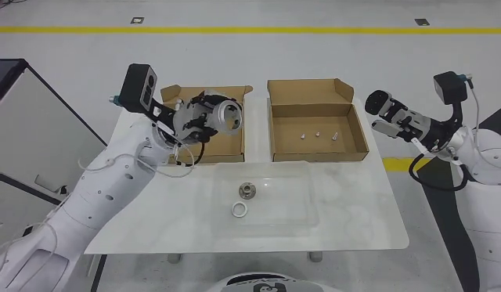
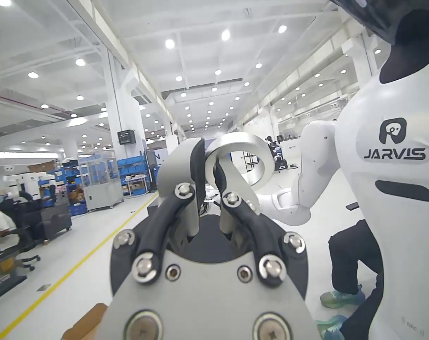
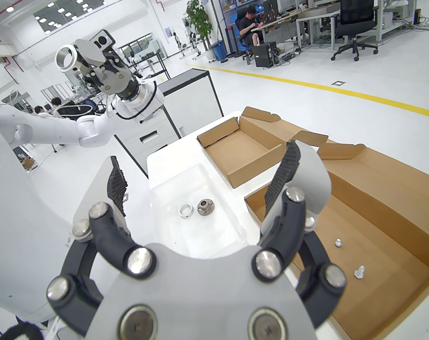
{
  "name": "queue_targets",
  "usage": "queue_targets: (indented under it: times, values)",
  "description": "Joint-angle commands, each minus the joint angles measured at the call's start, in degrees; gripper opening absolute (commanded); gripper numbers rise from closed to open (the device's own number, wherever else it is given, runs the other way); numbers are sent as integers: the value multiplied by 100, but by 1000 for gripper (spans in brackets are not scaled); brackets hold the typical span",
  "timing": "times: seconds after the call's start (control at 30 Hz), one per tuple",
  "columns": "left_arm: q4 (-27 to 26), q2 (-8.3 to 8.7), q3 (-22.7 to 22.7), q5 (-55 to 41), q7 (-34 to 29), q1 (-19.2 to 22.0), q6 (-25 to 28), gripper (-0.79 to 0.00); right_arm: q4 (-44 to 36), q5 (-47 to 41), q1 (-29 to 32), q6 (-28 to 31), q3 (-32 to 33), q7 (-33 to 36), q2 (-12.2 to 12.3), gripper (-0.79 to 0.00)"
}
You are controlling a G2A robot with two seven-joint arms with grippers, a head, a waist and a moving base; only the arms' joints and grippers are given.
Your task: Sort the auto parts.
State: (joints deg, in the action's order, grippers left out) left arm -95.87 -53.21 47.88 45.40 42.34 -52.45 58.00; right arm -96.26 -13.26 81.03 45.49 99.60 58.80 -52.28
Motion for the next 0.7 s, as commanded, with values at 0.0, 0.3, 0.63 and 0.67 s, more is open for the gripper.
queue_targets:
  times: [0.0, 0.3, 0.63, 0.67]
  values:
    - [-78, 1, -12, -97, 125, -12, 0, -785, 0, 0, 0, 0, 0, 0, 0, 0]
    - [-524, -57, 16, -1130, 395, -75, 0, -785, 0, 0, 0, 0, 0, 0, 0, 0]
    - [-593, -97, 115, -1331, 395, -152, 0, -785, 0, 0, 0, 0, 0, 0, 0, 0]
    - [-593, -97, 115, -1331, 395, -152, 0, -785, 0, 0, 0, 0, 0, 0, 0, 0]
